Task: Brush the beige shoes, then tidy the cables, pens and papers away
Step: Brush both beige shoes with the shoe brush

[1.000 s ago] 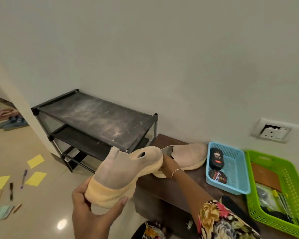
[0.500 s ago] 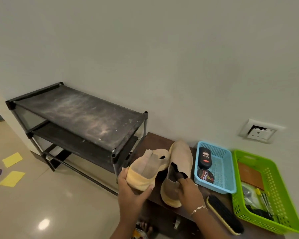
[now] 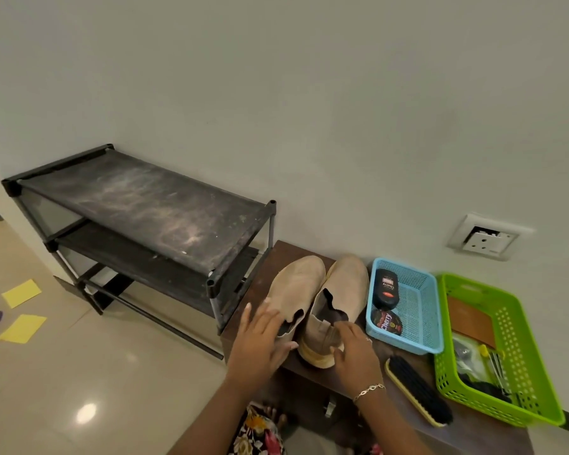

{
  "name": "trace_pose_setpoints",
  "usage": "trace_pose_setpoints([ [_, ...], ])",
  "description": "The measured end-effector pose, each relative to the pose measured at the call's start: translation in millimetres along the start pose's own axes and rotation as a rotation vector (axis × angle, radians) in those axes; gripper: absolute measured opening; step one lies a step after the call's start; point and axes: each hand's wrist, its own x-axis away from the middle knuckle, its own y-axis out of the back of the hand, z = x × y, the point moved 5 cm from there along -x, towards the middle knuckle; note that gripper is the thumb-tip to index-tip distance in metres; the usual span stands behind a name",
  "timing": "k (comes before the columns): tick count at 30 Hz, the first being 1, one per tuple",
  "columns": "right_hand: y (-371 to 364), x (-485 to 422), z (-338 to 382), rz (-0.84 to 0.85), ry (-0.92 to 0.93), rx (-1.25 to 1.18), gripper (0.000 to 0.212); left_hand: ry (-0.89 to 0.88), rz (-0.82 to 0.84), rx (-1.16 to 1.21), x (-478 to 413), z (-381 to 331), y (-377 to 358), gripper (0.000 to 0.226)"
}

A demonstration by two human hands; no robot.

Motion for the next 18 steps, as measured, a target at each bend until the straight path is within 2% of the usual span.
trace_pose_setpoints([
  [2,0.8,-0.3,2.1,-0.027,-0.006,-0.010,0.047,-0.100,0.215,-0.110,-9.9,-8.7,-0.7,0.042],
  [4,0.8,-1.0,4.7,-0.027,-0.012,-0.006,0.045,-0.073,0.403,-0.217,-14.9,-9.7,-6.3,0.043],
  [8,-1.1,-6.7,8.7,0.044,-0.025,0.071,0.048,-0.011,0.552,-0.401,-17.1,-0.7,-12.5,0.032],
  [14,-10.1,-6.8,24.9,0.170,-0.053,0.157,0.041,0.167,0.573,-0.237,-10.9,-8.3,-2.9,0.026],
  [16,-12.6,-0.4,31.2,0.220,-0.039,0.193,0.035,0.195,0.509,-0.220,-6.3,-14.6,6.0,0.028],
  [18,-8.7,7.8,38.0,0.224,-0.026,0.201,0.030,0.198,0.364,-0.155,-3.5,-19.3,17.8,0.036],
])
